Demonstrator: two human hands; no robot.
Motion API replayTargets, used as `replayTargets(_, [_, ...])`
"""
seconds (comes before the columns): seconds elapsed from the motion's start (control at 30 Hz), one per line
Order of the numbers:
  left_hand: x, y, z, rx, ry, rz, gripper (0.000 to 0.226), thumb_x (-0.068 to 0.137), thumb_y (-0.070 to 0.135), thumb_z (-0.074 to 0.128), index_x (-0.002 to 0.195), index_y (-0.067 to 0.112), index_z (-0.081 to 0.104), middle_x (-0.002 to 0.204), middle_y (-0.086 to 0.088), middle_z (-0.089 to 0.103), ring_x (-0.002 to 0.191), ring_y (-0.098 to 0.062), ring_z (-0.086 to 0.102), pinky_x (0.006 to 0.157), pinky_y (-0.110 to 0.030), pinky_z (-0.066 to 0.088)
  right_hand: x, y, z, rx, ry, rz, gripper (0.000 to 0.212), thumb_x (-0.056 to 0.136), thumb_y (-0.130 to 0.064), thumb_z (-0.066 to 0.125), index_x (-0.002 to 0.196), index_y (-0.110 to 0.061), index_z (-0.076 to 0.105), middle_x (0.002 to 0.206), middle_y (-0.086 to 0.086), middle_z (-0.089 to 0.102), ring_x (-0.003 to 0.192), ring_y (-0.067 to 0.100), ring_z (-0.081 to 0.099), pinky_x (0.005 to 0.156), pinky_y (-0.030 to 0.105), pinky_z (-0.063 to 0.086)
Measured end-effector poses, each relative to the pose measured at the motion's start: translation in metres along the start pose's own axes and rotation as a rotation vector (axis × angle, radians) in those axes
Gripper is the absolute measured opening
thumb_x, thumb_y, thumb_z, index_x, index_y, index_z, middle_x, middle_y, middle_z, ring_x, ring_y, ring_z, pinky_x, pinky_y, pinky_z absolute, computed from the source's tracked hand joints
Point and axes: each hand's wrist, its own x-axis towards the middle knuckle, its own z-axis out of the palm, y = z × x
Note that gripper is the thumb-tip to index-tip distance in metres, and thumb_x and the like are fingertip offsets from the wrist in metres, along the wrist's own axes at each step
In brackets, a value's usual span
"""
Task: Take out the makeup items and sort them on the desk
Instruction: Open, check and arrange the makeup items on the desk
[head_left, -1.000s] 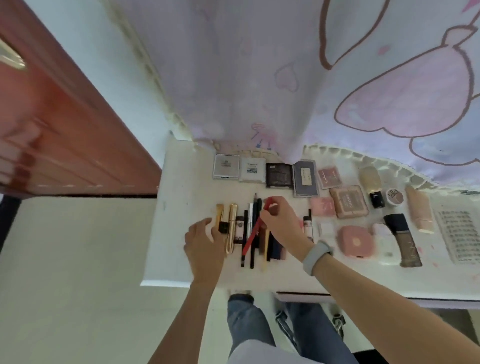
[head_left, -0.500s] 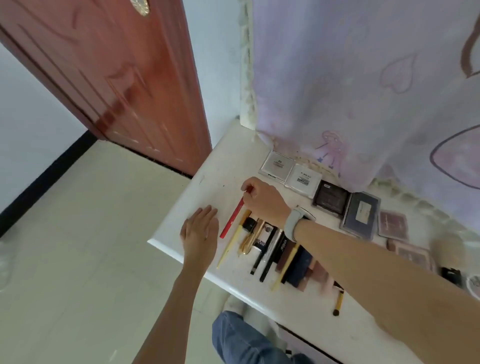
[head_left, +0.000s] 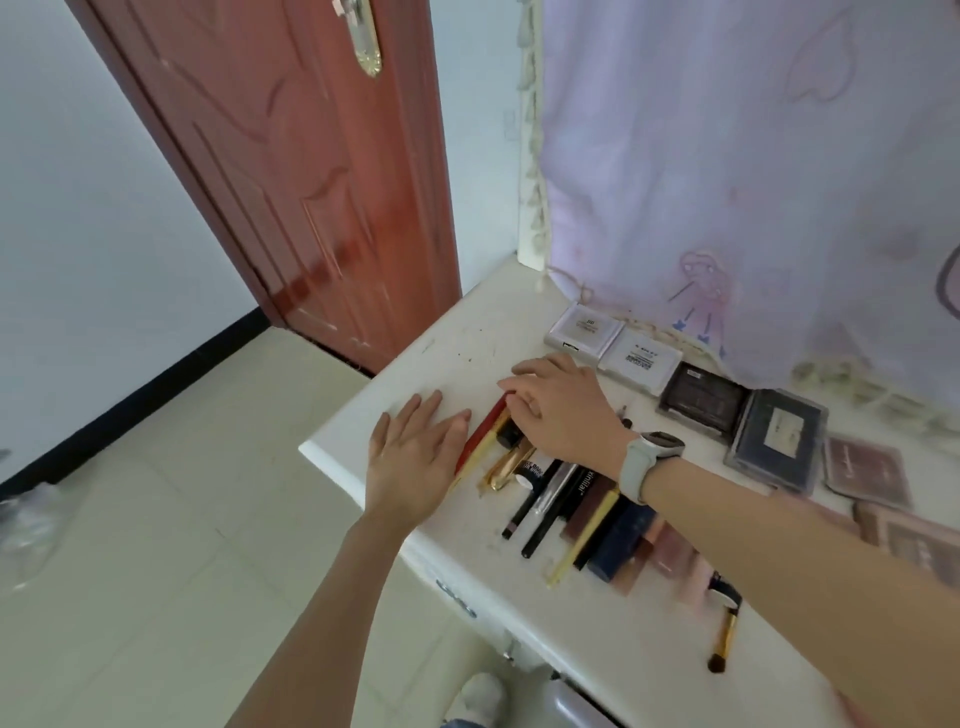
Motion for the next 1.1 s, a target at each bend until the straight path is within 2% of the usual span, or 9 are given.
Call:
replayTargets(0.17, [-0.001, 0.005, 0.0, -0.028, -0.035, -0.024, 0.045, 0.097, 0.047, 0.016, 0.135, 0.041, 0.039, 0.153, 0.01, 0.021, 0.142, -0.006, 0.006, 0.114, -0.033, -0.005, -0.042, 0.004, -0.025, 0.095, 0.073, 0.043, 0.03, 0.094, -0.024, 0.042, 0.117, -0.022, 0.061, 0.13, -0.003, 0.052, 0.126, 0.018, 0.034, 0.104, 0.04, 0.029])
replayTargets(0.23, [-0.001, 0.008, -0.005, -0.038, -0.04, -0.021, 0.044, 0.099, 0.04, 0.019, 0.13, 0.031, 0.049, 0.149, 0.004, 0.033, 0.139, -0.013, 0.019, 0.115, -0.038, 0.006, -0.068, 0.006, -0.036, 0.087, 0.101, 0.055, 0.029, 0.093, -0.023, 0.042, 0.114, -0.021, 0.062, 0.126, -0.003, 0.055, 0.123, 0.018, 0.039, 0.103, 0.04, 0.032])
replayTargets(0.3, [-0.007, 0.013, -0.011, -0.063, -0.031, 0.001, 0.037, 0.099, 0.03, 0.024, 0.105, 0.016, 0.058, 0.121, -0.005, 0.056, 0.12, -0.024, 0.044, 0.104, -0.041, 0.028, -0.092, 0.007, -0.046, 0.084, 0.118, 0.078, 0.029, 0.094, -0.022, 0.041, 0.113, -0.021, 0.062, 0.123, -0.002, 0.058, 0.119, 0.018, 0.043, 0.1, 0.038, 0.035])
replayTargets(0.4, [-0.024, 0.022, -0.019, -0.114, -0.053, 0.008, 0.032, 0.097, 0.026, 0.029, 0.074, 0.015, 0.048, 0.078, 0.002, 0.048, 0.089, -0.027, 0.054, 0.084, -0.039, 0.04, -0.118, 0.004, -0.058, 0.094, 0.107, 0.151, 0.03, 0.095, -0.019, 0.039, 0.115, -0.019, 0.061, 0.117, 0.0, 0.059, 0.114, 0.019, 0.048, 0.096, 0.031, 0.038])
replayTargets(0.47, [-0.031, 0.024, -0.02, -0.125, -0.084, 0.01, 0.031, 0.097, 0.032, 0.029, 0.087, 0.017, 0.055, 0.091, -0.001, 0.056, 0.101, -0.028, 0.054, 0.088, -0.038, 0.039, -0.125, 0.002, -0.064, 0.079, 0.092, 0.185, 0.03, 0.095, -0.019, 0.038, 0.116, -0.019, 0.06, 0.118, 0.002, 0.058, 0.115, 0.02, 0.048, 0.098, 0.036, 0.039])
replayTargets(0.5, [-0.032, 0.023, -0.02, -0.12, -0.088, -0.001, 0.036, 0.098, 0.037, 0.03, 0.112, 0.016, 0.055, 0.116, -0.003, 0.057, 0.118, -0.025, 0.048, 0.097, -0.038, 0.035, -0.125, 0.002, -0.067, 0.075, 0.092, 0.196, 0.03, 0.095, -0.019, 0.038, 0.116, -0.019, 0.06, 0.119, 0.002, 0.058, 0.115, 0.02, 0.048, 0.099, 0.038, 0.039])
replayTargets(0.57, [-0.03, 0.021, -0.02, -0.08, -0.065, -0.005, 0.053, 0.097, 0.043, 0.032, 0.14, 0.014, 0.034, 0.146, -0.003, 0.036, 0.134, -0.022, 0.033, 0.107, -0.038, 0.027, -0.121, 0.001, -0.07, 0.081, 0.104, 0.216, 0.03, 0.095, -0.018, 0.039, 0.118, -0.017, 0.059, 0.12, 0.004, 0.057, 0.115, 0.021, 0.049, 0.099, 0.037, 0.039])
replayTargets(0.93, [0.075, 0.024, -0.01, 0.044, 0.119, 0.082, 0.041, 0.096, 0.029, 0.038, 0.136, 0.021, 0.041, 0.145, 0.0, 0.037, 0.133, -0.018, 0.032, 0.107, -0.04, 0.03, -0.024, 0.047, -0.052, 0.026, 0.095, 0.254, 0.036, 0.094, -0.019, 0.04, 0.129, -0.013, 0.049, 0.133, 0.009, 0.046, 0.12, 0.024, 0.044, 0.098, 0.03, 0.037])
replayTargets(1.1, [0.119, 0.019, 0.007, 0.266, 0.07, 0.013, 0.048, 0.097, 0.04, 0.022, 0.144, 0.03, 0.024, 0.153, 0.001, 0.019, 0.141, -0.022, 0.011, 0.113, -0.054, 0.007, 0.019, 0.069, -0.032, -0.115, 0.074, 0.215, 0.043, 0.092, -0.031, 0.044, 0.134, -0.019, 0.042, 0.137, 0.006, 0.043, 0.124, 0.025, 0.039, 0.1, 0.035, 0.034])
